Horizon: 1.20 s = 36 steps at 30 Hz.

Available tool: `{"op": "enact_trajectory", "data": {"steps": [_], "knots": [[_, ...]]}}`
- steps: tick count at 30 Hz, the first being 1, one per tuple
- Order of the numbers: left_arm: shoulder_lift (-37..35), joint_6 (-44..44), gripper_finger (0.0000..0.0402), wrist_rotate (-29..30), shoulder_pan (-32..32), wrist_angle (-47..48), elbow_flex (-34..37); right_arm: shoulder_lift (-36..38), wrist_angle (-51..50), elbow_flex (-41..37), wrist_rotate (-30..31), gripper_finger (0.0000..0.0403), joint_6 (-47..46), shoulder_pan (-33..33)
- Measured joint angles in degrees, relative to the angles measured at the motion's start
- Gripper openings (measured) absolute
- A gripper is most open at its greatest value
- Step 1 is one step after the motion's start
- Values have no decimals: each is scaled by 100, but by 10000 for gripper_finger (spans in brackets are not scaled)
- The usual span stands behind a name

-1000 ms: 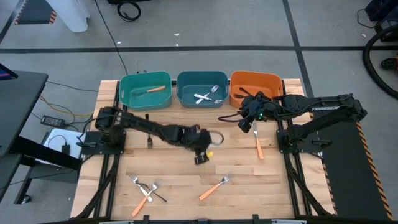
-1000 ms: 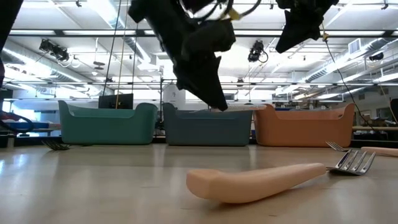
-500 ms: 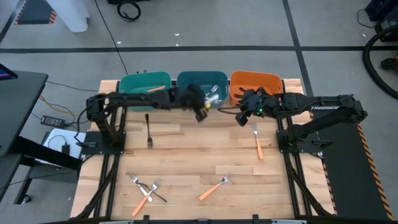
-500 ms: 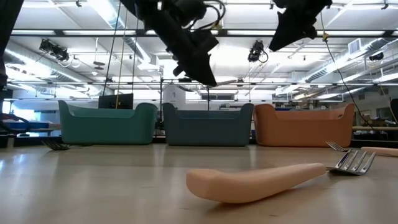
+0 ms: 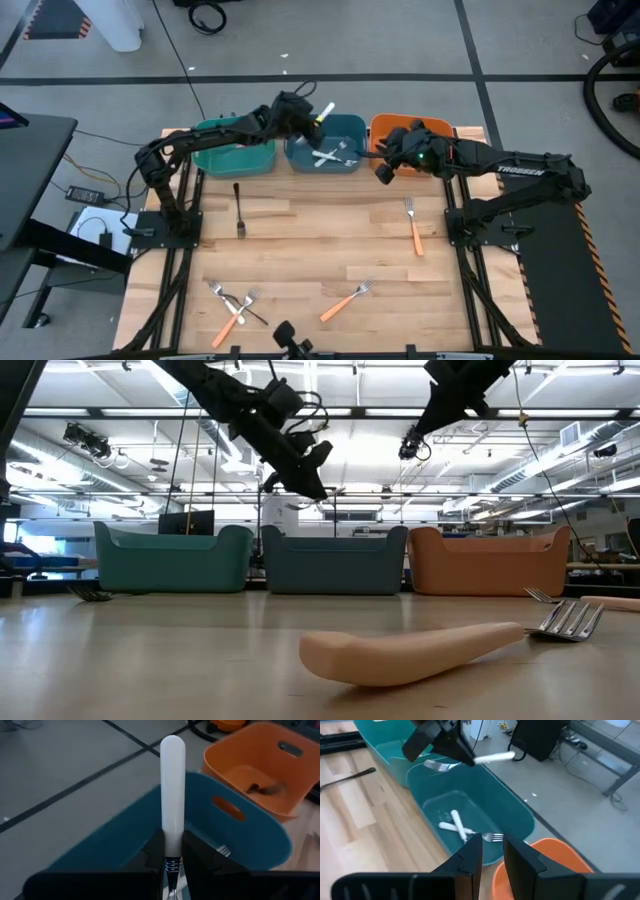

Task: Sort silverware by color (type)
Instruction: Put the white fork into the dark blue bin, then put the orange fork into the green bin

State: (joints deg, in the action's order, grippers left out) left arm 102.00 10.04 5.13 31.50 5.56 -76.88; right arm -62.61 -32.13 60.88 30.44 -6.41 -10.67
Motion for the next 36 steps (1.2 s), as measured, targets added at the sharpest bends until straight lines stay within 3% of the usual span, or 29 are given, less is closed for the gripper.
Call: {"op": "enact_trajectory", "data": {"steps": [5,13,20,28,36], "knots": [[156,-327,51,-248,9,79,-5,0,38,0,-73,85,355,-203],[502,-149,139,-244,-91,190,2,-2,40,0,-352,85,645,-456],[242,159,156,-304,-93,489,3,0,36,0,-357,85,609,-519],[-807,285,143,-485,-296,2723,-4,-2,86,0,-560,85,344,-380],[-1744,645,143,403,-660,5400,-2,-2,278,0,-569,85,-294,-370]]}}
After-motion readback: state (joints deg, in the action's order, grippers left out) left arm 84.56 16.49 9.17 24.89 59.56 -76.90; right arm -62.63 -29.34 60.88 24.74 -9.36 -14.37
